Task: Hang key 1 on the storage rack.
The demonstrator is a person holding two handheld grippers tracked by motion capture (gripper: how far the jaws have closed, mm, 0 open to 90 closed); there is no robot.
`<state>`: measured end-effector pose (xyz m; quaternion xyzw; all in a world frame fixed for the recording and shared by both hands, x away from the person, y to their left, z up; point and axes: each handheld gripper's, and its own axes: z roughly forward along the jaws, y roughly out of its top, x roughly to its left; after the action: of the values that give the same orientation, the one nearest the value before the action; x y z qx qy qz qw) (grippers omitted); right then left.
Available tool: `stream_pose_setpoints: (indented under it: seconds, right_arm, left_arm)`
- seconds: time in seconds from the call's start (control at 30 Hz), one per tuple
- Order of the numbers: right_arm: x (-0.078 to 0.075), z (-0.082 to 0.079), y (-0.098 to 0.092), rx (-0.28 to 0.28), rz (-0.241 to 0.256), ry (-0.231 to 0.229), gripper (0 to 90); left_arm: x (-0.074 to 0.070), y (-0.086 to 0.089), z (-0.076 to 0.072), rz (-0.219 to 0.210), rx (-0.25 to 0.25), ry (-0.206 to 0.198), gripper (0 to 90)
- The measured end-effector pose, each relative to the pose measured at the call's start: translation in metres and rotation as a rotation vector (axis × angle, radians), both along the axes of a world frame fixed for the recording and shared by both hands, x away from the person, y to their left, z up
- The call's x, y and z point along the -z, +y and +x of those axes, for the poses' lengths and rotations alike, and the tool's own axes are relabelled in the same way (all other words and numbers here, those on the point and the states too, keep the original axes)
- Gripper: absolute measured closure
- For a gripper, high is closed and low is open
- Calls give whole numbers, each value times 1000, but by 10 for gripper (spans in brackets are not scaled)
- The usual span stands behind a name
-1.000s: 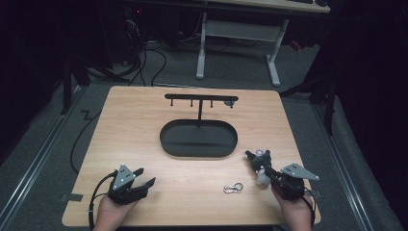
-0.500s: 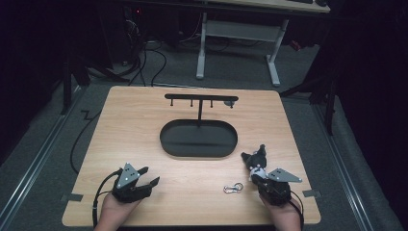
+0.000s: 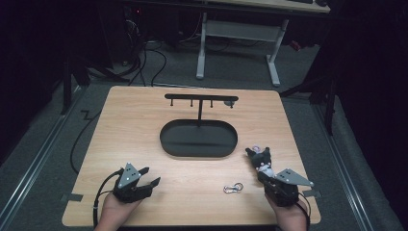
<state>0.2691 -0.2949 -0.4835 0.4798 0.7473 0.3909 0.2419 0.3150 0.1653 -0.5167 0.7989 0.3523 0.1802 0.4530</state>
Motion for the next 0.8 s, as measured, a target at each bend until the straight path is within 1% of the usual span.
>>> stream_pose_setpoints:
  seconds: [0.07, 0.1, 0.2, 0.23, 0.27, 0.37, 0.43, 0.47, 0.57, 0.63, 0.7, 0.73, 0.8]
  right_arm:
    - [9, 6, 3, -9, -17, 35, 870]
    - [13, 9, 2, -3, -26, 49, 870]
    - [22, 17, -7, 34, -29, 87, 870]
    - [22, 17, -7, 34, -29, 87, 870]
    - [24, 19, -15, 54, -24, 91, 870]
    - [25, 18, -25, 87, -29, 90, 867]
    - [24, 17, -29, 102, -25, 89, 855]
    - [24, 16, -31, 103, -20, 96, 841]
    - [23, 14, -32, 89, -6, 93, 787]
    - [25, 13, -30, 74, 2, 102, 727]
    - [27, 13, -29, 58, 2, 117, 698]
    - [28, 14, -27, 52, -2, 129, 683]
    - [29, 16, -24, 36, -5, 156, 660]
  left_arm:
    - [0, 0, 0, 1, 2, -1, 418]
    - [0, 0, 0, 1, 2, 0, 418]
    - [0, 1, 0, 0, 0, 0, 418]
    - [0, 1, 0, 0, 0, 0, 418]
    - [0, 1, 0, -2, 0, 1, 418]
    - [0, 1, 0, -2, 1, 3, 418]
    - [0, 0, -1, -3, 4, 3, 418]
    - [0, 0, -1, -2, 7, 4, 418]
    - [0, -3, -1, -2, 13, 8, 417]
    - [0, -4, 0, 4, 17, 9, 417]
    - [1, -5, 0, 0, 14, 6, 417]
    - [1, -5, 1, -6, 20, 11, 417]
    - [1, -6, 2, -2, 28, 17, 419]
